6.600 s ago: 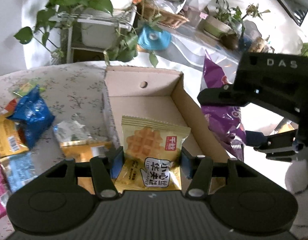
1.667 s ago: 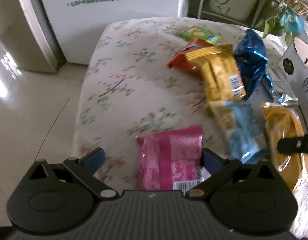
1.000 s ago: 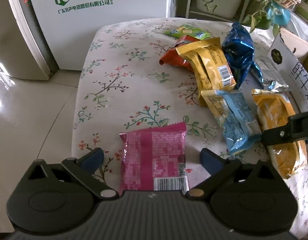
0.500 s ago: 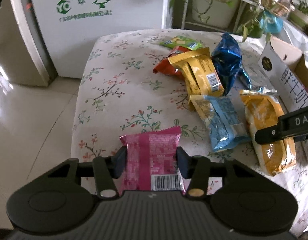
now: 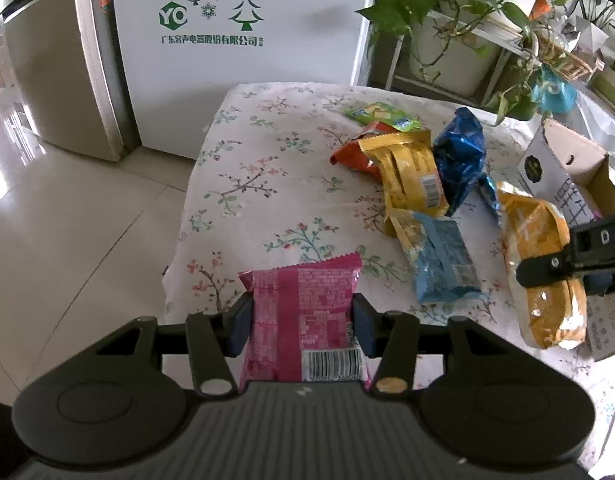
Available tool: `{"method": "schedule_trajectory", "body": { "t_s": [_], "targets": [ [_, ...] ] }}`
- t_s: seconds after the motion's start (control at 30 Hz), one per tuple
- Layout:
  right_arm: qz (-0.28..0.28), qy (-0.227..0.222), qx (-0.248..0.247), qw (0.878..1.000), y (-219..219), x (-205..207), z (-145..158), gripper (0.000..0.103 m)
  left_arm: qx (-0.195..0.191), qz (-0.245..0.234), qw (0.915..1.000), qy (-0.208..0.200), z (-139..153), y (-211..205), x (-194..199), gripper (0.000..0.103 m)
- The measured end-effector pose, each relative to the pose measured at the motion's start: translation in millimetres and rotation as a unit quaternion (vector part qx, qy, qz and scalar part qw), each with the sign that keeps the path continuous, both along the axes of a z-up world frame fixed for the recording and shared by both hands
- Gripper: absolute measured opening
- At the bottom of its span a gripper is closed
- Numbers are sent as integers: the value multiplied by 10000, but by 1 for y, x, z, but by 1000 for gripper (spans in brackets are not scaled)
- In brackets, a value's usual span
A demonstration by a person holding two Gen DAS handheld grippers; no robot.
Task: Organize snacks
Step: 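Grasp pink packet with left tool while right tool lifts yellow bread packet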
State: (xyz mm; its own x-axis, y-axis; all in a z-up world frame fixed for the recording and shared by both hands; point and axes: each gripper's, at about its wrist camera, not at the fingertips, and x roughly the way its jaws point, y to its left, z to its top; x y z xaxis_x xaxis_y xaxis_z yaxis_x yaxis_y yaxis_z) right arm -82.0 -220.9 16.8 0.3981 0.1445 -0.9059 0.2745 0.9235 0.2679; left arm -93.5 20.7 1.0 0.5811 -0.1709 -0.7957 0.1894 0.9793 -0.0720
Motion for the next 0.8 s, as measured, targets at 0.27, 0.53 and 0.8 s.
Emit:
{"method": "schedule_trajectory", "body": {
  "t_s": [0.27, 0.53, 0.8],
  "targets": [
    [98, -197, -25, 9998, 3, -2, 11, 58, -255, 12, 9997, 18, 10, -2, -12, 50],
    [155, -565, 31, 9983, -1, -7, 33, 58, -367, -26, 9993, -34, 24, -12, -19, 50],
    [-1, -1084, 99, 9941, -23, -19, 66, 58, -530, -247, 9982, -158, 42, -35, -22, 50]
  ]
}}
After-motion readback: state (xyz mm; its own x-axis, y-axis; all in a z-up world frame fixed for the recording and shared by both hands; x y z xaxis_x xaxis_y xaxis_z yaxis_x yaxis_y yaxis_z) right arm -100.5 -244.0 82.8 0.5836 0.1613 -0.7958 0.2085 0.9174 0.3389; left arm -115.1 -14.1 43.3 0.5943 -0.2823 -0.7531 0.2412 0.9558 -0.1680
